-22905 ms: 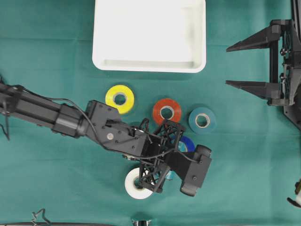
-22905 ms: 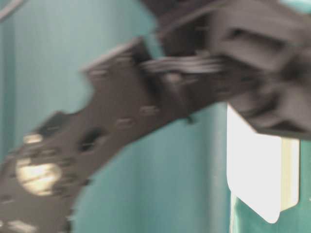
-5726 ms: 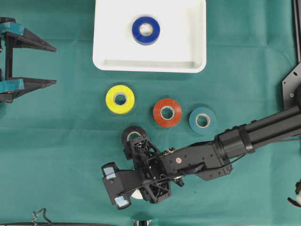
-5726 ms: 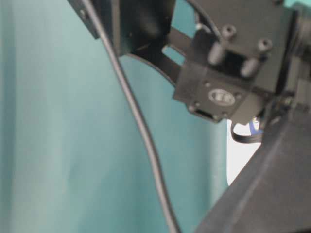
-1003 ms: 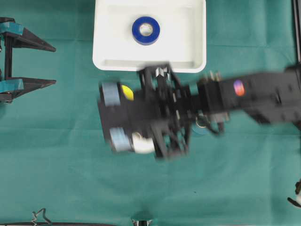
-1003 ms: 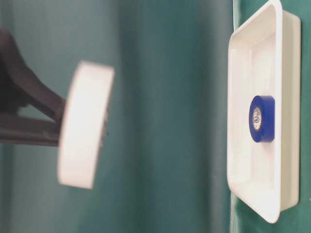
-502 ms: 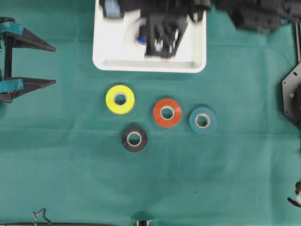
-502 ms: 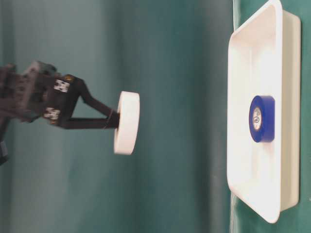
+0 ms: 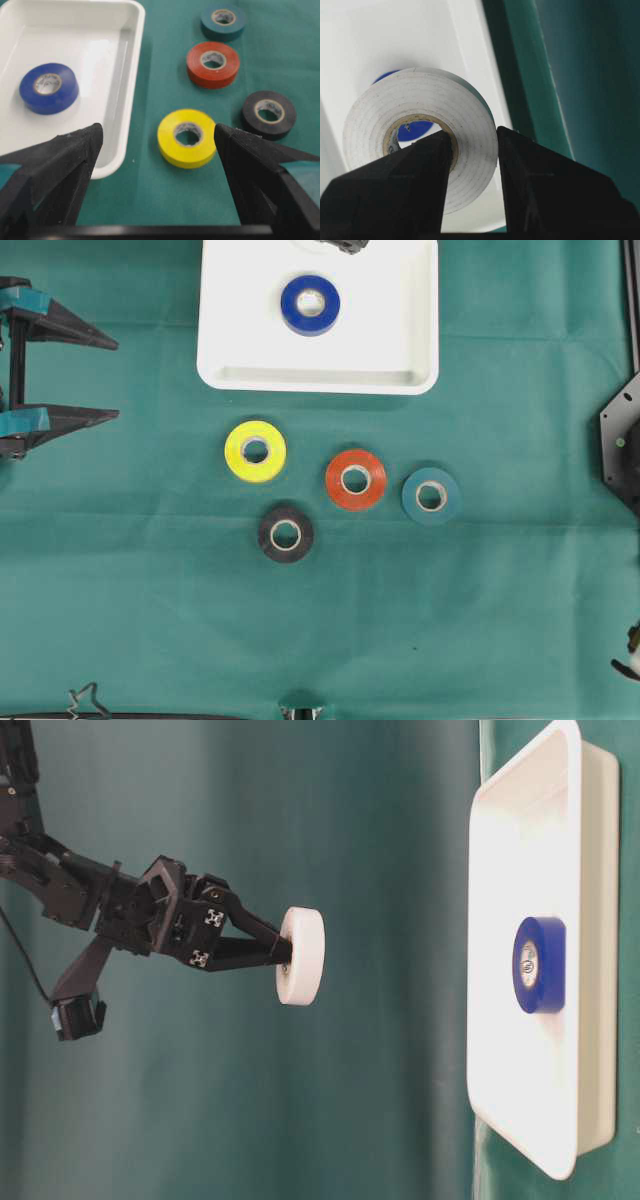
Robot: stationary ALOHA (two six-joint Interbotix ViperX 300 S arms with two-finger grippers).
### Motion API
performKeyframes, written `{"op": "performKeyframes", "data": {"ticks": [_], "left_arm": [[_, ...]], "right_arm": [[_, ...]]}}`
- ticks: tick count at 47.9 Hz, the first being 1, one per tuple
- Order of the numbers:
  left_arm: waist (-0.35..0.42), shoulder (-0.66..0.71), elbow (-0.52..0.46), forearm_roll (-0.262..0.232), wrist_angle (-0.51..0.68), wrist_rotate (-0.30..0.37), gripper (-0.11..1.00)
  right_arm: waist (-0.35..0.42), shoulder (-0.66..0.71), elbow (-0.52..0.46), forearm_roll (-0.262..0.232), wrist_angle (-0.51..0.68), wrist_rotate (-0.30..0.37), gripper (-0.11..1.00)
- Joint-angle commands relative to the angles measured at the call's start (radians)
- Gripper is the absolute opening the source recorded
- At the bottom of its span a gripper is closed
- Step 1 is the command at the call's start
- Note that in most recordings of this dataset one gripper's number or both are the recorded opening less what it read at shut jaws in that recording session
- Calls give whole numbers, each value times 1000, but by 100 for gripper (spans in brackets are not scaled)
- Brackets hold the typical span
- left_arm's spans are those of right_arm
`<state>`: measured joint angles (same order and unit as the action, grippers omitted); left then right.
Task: Pick up the tape from a random location and place it into the white case.
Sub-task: 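Lift the white tape roll and carry it over the white tray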
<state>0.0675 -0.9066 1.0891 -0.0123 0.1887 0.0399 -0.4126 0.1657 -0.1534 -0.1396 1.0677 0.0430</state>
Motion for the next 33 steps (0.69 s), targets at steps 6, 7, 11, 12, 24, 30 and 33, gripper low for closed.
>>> {"op": "performKeyframes", "data": {"ticks": [6,7,11,12,24,30,33], "left_arm": [[-2,3,-12,0,-3,0,98],[-2,5,-12,0,-3,0,98],[-2,5,-12,-2,-3,0,98],[-2,5,-12,-2,-3,0,98],[-2,3,-12,0,-3,0,98],[2,5,-14,0,-3,2,98],[5,5,-12,0,-3,0,98]], "right_arm": [[-11,-41,15,-2,12,-2,30],[-14,-48,23,-2,12,-2,30],[-28,-77,66,-2,8,-2,30],[-32,-86,77,-2,3,-2,30],[-72,-193,250,-2,-84,2,30],[-78,-232,304,-2,-133,3,30],[-78,-239,314,-2,-150,3,30]]}}
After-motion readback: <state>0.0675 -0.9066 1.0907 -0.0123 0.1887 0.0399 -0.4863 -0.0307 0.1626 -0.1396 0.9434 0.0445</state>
